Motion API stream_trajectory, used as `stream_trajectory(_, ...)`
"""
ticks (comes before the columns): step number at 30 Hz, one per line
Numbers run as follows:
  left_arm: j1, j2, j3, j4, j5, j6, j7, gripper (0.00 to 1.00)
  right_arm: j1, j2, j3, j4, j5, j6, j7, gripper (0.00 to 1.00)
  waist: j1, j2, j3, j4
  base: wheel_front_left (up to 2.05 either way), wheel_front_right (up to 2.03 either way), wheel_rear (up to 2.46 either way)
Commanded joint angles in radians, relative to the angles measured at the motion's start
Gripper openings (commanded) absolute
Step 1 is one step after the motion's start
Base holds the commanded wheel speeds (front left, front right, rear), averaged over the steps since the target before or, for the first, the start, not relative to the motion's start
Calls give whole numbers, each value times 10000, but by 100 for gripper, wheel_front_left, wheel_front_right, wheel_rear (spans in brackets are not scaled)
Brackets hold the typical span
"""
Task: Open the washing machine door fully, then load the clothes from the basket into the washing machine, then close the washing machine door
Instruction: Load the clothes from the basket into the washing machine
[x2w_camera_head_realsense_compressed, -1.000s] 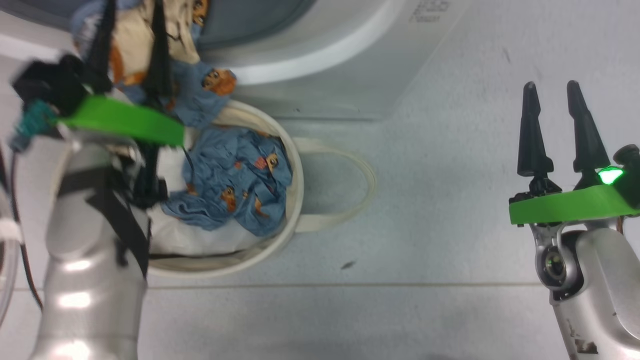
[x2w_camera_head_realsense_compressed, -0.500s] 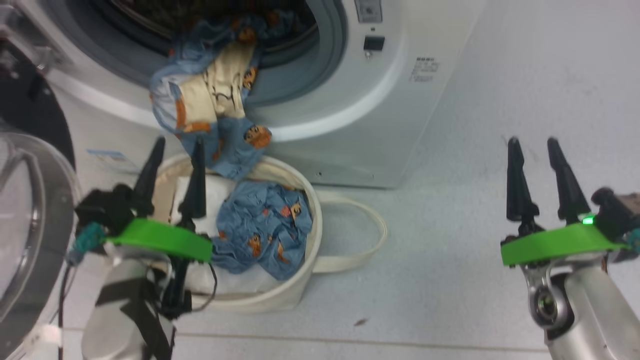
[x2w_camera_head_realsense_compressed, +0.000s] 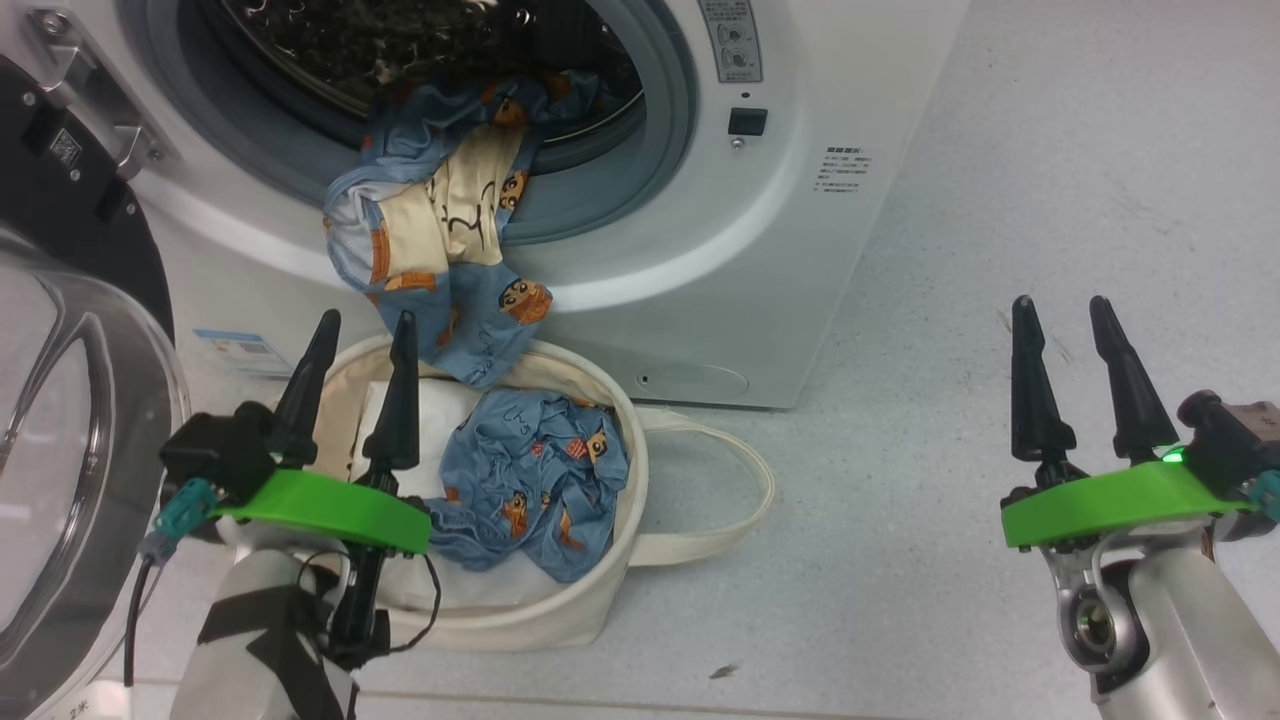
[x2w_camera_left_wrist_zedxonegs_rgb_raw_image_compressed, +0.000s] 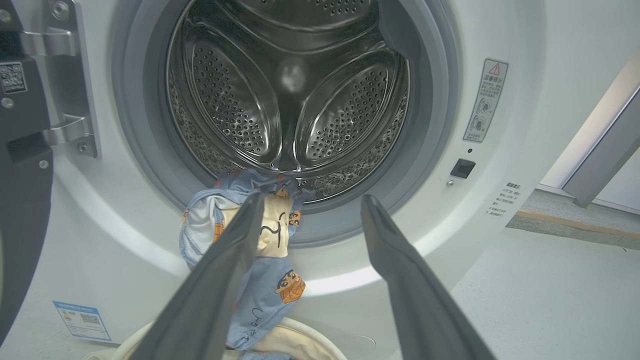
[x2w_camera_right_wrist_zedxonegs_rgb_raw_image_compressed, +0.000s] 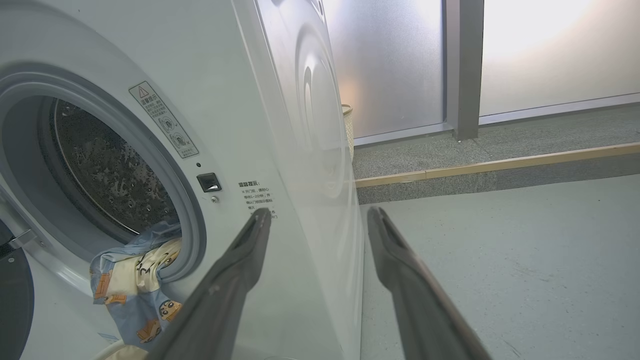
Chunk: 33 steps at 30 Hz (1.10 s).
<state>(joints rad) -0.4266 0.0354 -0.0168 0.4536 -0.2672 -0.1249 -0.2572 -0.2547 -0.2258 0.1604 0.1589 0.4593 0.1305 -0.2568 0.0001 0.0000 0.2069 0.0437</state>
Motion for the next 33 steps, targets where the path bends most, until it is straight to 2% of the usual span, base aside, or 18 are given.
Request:
stream_trajectory(1,58,151,342,-389,-78,-57,-45,100,23,-95,176,-347,68,2,-49,100,-1,0,7,-13,0,0,0)
stream_trajectory(15,59,150,673,178,-291,-57,-45,100,-51,-177,170,-490,44,2,-49,100,-1,0,182,-83,0,0,0)
stream_trajectory(17,14,149,405,734,-875,-57,-45,100,-108,-212,178,-536,35,2,-49,100,-1,0,348,-132,0,0,0)
stream_trajectory(19,-46,149,261,1058,-977,-57,-45,100,-130,-236,166,-564,21,2,-49,100,-1,0,452,-153,0,0,0)
stream_trajectory(24,-832,262,-223,2981,-1355,-57,-45,100,-275,-358,147,-757,-69,2,-49,100,-1,0,1067,-283,0,0,0)
stream_trajectory(28,-1778,390,-282,4379,-1772,-57,-45,100,-453,-531,129,-964,-204,2,-49,100,-1,0,1716,-475,0,0,0)
stream_trajectory(33,-2840,815,-101,5572,-1711,-57,-45,100,-629,-668,-16,-1360,-400,2,-49,100,-1,0,2639,-804,0,0,0)
